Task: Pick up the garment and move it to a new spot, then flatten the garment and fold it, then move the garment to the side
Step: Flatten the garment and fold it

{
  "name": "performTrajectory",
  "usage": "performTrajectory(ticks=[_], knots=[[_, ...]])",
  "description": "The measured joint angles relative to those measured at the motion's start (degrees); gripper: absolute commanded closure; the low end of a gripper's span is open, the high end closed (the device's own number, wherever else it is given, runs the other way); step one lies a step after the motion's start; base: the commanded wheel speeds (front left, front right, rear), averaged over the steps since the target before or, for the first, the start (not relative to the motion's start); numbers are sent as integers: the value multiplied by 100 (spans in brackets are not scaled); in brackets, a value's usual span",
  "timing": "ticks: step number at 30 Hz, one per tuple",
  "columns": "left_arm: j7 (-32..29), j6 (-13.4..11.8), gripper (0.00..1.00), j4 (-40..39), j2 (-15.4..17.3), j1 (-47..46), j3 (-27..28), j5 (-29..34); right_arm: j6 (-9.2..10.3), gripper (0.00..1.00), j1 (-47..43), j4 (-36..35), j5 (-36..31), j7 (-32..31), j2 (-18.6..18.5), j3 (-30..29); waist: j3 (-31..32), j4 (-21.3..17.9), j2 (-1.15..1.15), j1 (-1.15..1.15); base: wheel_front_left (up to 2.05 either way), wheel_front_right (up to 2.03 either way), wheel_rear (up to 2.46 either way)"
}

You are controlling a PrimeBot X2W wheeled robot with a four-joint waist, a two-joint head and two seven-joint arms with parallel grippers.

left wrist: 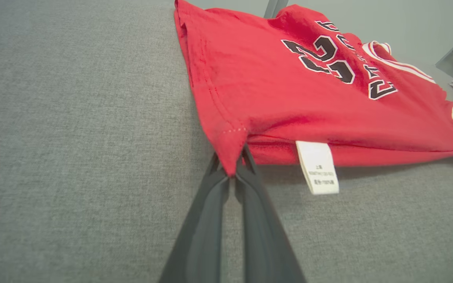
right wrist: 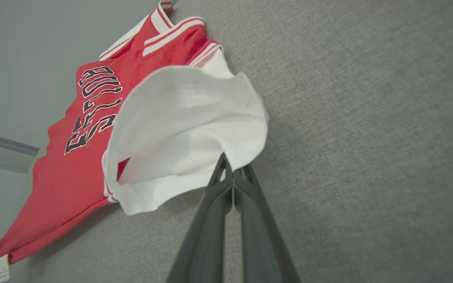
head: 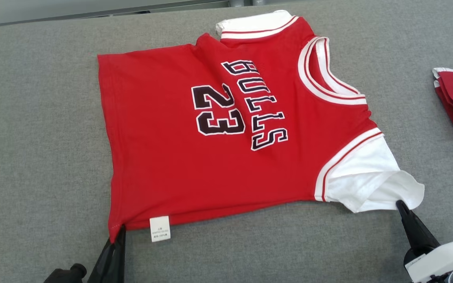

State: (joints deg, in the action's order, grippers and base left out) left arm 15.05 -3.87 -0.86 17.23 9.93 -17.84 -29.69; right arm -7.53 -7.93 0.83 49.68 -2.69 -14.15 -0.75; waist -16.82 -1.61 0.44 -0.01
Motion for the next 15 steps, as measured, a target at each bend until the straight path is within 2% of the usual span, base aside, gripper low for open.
performTrajectory(ticks=[5,10,15], knots=[[0,175,100,63,-194,233,113,116,0,100,-243,-68,133,213,-116,-26,53,72,0,0,0,0,0],[-64,388,100,-134,-141,467,205,-91,0,100,-256,-568,315,230,-270,-104,98,97,0,0,0,0,0],[-876,488,100,-812,58,363,270,-612,1,100,-12,-973,450,-160,-510,-88,88,122,0,0,0,0,0]])
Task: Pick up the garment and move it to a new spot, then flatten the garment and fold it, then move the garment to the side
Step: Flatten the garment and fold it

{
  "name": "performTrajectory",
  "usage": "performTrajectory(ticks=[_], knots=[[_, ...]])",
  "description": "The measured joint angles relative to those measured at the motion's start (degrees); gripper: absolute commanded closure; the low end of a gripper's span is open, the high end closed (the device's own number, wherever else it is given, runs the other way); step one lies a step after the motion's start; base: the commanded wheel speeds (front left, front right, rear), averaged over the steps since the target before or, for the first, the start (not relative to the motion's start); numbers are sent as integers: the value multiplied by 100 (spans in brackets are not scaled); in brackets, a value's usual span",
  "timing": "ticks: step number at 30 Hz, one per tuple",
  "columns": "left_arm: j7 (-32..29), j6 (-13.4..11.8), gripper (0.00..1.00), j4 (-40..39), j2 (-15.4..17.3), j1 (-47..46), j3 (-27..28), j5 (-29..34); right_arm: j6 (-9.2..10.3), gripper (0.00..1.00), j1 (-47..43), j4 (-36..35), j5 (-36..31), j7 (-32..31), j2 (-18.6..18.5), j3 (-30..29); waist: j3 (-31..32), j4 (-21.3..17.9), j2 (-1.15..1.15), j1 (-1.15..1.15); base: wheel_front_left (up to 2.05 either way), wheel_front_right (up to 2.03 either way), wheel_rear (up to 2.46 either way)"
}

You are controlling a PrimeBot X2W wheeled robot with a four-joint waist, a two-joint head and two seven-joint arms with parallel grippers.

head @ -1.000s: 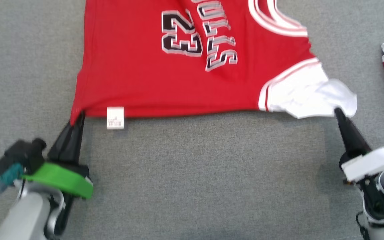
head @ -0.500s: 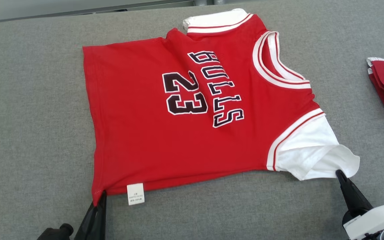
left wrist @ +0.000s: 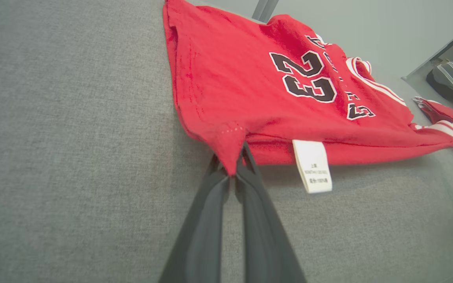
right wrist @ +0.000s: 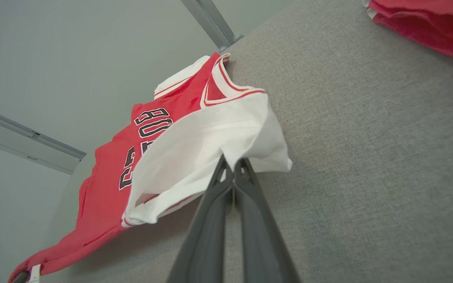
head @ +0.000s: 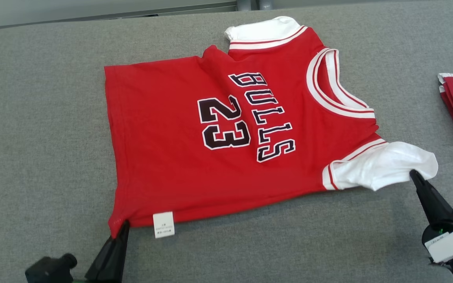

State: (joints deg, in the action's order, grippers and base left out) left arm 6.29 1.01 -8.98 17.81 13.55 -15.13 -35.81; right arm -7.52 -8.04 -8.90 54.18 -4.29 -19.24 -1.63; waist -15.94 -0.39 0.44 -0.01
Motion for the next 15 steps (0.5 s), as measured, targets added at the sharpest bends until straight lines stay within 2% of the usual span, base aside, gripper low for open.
performTrajectory(ticks=[1,5,8,15], knots=[[0,0,100,0,0,0,0,0,0,100,0,0,0,0,0,0,0,0,0,0,0,0,0],[-780,-100,100,-401,163,-466,47,-264,1,100,454,-26,-51,-310,-137,-30,-59,48,0,0,0,0,0],[-1272,-230,100,-422,265,-851,108,-396,2,100,953,152,-70,-569,-112,5,-135,55,0,0,0,0,0],[-1862,-304,100,383,203,-2063,2,-494,3,100,1924,989,-517,-933,-98,210,-299,147,0,0,0,0,0]])
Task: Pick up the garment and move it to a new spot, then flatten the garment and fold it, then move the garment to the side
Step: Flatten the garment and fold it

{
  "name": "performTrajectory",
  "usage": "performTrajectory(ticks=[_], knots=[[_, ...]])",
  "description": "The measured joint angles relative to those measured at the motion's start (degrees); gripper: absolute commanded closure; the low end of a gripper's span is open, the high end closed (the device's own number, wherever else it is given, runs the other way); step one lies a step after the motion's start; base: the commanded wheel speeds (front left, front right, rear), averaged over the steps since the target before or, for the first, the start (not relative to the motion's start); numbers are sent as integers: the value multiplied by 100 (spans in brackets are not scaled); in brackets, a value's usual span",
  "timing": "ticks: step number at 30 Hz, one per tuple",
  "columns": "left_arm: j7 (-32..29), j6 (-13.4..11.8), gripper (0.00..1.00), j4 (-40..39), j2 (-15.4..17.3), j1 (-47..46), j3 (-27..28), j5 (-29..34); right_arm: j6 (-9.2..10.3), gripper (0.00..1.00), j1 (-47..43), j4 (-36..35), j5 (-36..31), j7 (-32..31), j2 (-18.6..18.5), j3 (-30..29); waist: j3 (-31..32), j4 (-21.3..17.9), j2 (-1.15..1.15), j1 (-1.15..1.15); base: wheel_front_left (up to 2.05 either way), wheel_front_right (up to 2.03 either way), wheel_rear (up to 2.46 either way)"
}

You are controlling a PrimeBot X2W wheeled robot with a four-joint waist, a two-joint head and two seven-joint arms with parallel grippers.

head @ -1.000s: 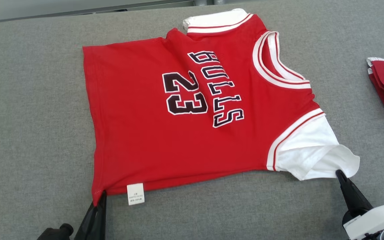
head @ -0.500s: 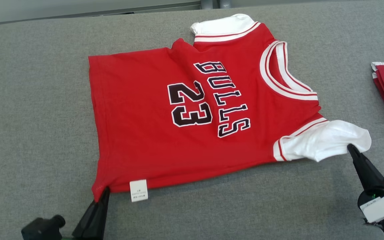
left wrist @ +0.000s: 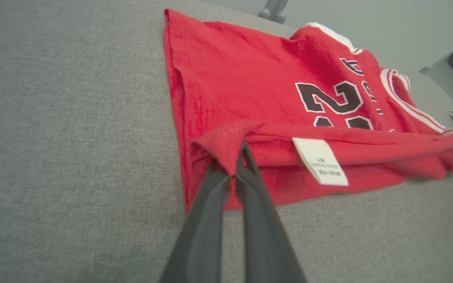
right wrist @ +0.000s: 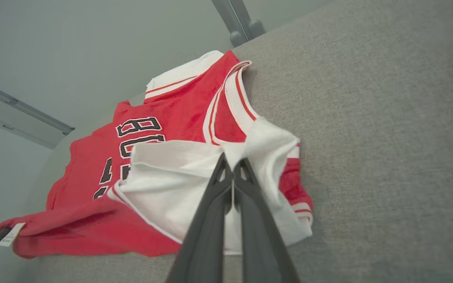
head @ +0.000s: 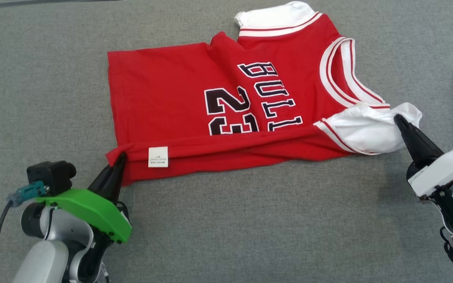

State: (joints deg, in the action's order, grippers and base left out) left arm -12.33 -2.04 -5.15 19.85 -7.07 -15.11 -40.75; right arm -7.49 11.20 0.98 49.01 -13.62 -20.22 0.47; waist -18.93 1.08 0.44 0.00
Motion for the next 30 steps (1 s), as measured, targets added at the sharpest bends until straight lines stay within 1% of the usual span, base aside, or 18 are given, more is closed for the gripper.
performTrajectory(ticks=[3,4,5,6,7,8,10,13,17,19,22,27,30], knots=[[-122,32,100,602,-134,-526,-153,27,0,100,516,405,-169,-14,103,126,-104,47,0,0,0,0,0],[-123,60,95,739,-142,-633,-172,59,0,100,623,512,-220,-15,115,188,-128,50,0,0,0,0,0],[-121,80,88,862,-164,-738,-187,62,0,100,725,621,-299,-14,114,247,-152,50,0,0,0,0,0],[-125,107,74,965,-188,-829,-223,71,0,95,814,706,-370,1,109,297,-172,50,0,0,0,0,0],[-126,142,55,1063,-223,-899,-256,77,0,60,893,784,-448,59,97,343,-188,50,0,0,0,0,0],[-109,163,0,1135,-275,-956,-280,77,0,0,963,847,-500,126,97,374,-197,52,0,0,0,0,0],[-12,236,0,1232,-300,-1047,-324,114,0,0,1070,925,-600,275,100,416,-199,52,0,0,0,0,0],[124,219,0,1277,-338,-1087,-278,101,0,0,1141,895,-721,549,59,459,-175,53,0,0,0,0,0],[190,112,0,858,-307,-730,-153,21,0,0,924,509,-925,787,-169,510,-112,38,0,0,0,0,0],[170,12,0,559,-248,-334,-90,-64,0,0,583,278,-1039,735,-310,547,-96,19,0,0,0,0,0],[44,-154,0,201,-141,150,-20,-156,1,0,135,15,-1162,492,-511,505,-122,-11,0,0,0,0,0],[-20,-328,0,-10,-77,381,56,-189,1,0,-164,-119,-1340,147,-565,309,-225,-35,0,0,0,0,0],[-79,-386,0,9,-125,344,77,-265,1,0,-145,-63,-1417,-78,-545,419,-292,-41,0,0,0,0,0]])
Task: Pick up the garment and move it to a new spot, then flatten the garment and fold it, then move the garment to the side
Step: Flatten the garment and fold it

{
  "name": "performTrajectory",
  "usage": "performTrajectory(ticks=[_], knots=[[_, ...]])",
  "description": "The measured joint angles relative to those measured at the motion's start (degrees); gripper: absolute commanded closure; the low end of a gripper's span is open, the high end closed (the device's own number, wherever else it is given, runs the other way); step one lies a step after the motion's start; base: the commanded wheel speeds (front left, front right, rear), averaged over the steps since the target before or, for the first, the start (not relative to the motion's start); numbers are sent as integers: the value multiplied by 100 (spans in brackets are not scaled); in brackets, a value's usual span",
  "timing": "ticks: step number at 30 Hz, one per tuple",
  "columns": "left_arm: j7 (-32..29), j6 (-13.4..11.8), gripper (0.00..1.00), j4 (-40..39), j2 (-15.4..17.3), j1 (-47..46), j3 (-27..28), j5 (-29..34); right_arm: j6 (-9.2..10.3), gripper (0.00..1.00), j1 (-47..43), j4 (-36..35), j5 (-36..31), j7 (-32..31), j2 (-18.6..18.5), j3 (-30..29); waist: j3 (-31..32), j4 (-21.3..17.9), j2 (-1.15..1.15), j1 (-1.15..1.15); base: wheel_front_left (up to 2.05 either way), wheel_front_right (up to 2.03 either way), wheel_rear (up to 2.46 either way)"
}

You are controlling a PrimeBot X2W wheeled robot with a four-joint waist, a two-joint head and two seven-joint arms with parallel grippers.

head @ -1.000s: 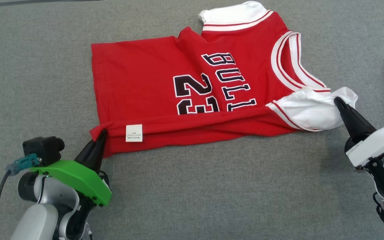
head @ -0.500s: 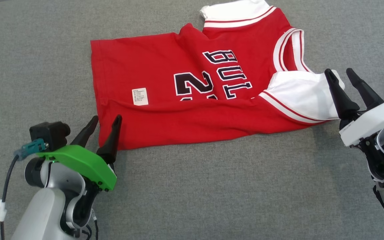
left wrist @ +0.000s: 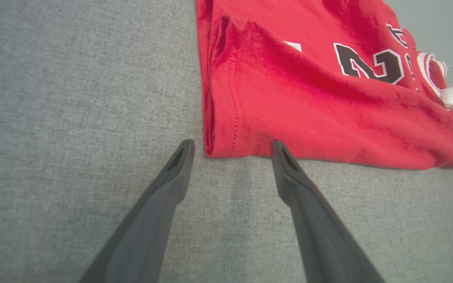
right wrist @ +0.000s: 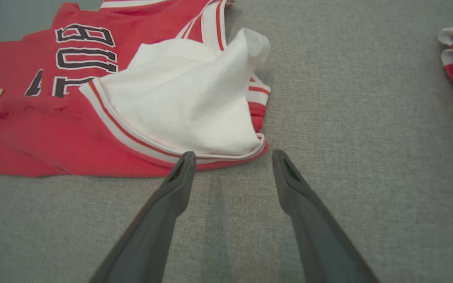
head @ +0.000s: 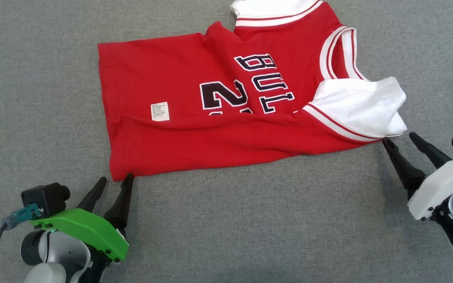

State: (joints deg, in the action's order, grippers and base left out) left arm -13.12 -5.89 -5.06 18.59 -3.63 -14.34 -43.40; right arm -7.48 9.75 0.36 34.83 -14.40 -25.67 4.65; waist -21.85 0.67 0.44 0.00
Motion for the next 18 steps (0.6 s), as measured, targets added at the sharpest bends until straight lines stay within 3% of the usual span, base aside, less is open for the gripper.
performTrajectory(ticks=[18], knots=[[73,190,0,1062,-219,-776,-94,-92,-1,0,959,1061,-129,-112,-24,394,-226,126,0,0,0,0,0]])
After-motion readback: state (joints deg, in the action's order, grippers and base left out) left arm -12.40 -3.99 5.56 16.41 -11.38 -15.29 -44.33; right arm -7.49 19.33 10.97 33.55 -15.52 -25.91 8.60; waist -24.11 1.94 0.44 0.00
